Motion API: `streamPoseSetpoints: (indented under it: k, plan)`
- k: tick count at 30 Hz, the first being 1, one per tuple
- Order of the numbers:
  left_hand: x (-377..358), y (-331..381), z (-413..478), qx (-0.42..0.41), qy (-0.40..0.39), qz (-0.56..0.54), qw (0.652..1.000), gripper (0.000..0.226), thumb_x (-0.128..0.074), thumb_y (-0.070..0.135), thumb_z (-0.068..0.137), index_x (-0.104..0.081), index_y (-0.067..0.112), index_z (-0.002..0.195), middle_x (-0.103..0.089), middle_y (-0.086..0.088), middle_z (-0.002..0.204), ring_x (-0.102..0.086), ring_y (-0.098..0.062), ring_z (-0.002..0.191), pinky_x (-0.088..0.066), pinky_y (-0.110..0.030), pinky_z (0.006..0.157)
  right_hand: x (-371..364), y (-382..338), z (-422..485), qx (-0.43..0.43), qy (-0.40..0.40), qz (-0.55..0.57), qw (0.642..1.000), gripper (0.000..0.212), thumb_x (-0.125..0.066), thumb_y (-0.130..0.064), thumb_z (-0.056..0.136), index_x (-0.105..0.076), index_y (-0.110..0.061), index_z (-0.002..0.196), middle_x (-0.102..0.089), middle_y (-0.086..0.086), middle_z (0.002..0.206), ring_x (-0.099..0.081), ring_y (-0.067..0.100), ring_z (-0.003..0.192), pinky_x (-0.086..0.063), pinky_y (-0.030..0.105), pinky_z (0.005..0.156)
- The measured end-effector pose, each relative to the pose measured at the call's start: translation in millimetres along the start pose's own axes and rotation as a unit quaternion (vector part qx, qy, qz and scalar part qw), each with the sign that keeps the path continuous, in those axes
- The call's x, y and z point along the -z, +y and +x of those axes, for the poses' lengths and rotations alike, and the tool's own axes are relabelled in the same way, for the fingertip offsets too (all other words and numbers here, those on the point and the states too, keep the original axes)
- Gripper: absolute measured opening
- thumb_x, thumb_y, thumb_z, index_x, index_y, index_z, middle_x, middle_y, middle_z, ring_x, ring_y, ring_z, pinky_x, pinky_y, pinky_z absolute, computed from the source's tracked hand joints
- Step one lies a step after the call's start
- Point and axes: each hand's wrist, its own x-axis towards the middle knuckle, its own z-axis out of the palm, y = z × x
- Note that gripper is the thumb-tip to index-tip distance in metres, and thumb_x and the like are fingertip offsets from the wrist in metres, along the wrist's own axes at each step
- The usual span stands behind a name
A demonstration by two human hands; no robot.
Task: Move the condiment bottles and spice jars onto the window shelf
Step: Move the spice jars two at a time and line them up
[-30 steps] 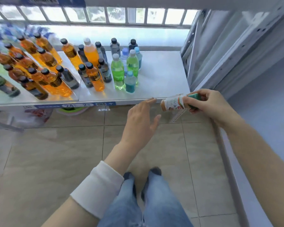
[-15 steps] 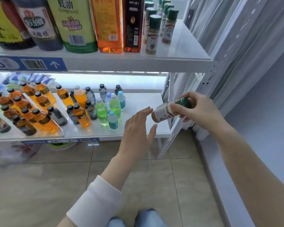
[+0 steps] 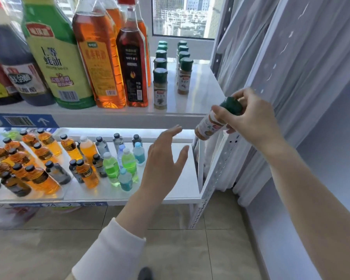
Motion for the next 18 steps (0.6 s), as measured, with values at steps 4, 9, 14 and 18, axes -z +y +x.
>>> streamPoseSetpoints:
  k: [4,9,14,18]
  plan:
    - [-1.5,-5.1,40.0,-0.021,0.035,-0.008,0.999,0.042,-0.054,0.024,0.087,-0.049,0.013,0.127,-0.053,0.005,0.122,-0.044,-0.006,0.117,-0.031,-0.024,0.103,-6.2,-3.4,44.0,0.026,0.012,-0.02,0.999,0.047,-0.068,-0.048,0.076,-0.051,-0.011,0.099,-0.065,0.011,0.095,-0.068,0.024,0.07,-0.058,0.041,0.06]
    - [-6.4,-15.7,74.3,-0.038,0.049,-0.026,0.998,0.04,-0.056,0.02,0.086,-0.049,0.011,0.125,-0.054,-0.003,0.126,-0.045,-0.01,0.118,-0.033,-0.025,0.103,-23.7,-6.8,92.5,0.053,-0.008,-0.068,0.996,0.048,-0.068,-0.048,0.077,-0.052,-0.011,0.103,-0.063,0.006,0.095,-0.066,0.014,0.063,-0.057,0.025,0.052]
    - [-16.7,-27.6,92.2,-0.024,0.036,-0.03,0.999,0.041,-0.055,0.024,0.086,-0.049,0.014,0.126,-0.053,0.002,0.126,-0.046,-0.012,0.12,-0.035,-0.028,0.104,-42.8,-5.7,126.8,0.083,-0.029,-0.108,0.99,0.053,-0.07,-0.048,0.075,-0.054,-0.008,0.105,-0.065,0.01,0.093,-0.064,0.024,0.071,-0.056,0.04,0.072]
    - [-22.7,-34.3,97.4,-0.007,0.028,-0.029,0.999,0.044,-0.05,0.028,0.085,-0.049,0.014,0.127,-0.053,0.002,0.129,-0.043,-0.008,0.121,-0.031,-0.023,0.105,-56.4,-3.6,141.2,0.108,-0.047,-0.133,0.984,0.051,-0.07,-0.05,0.074,-0.054,-0.01,0.101,-0.069,0.012,0.094,-0.06,0.022,0.064,-0.055,0.035,0.067]
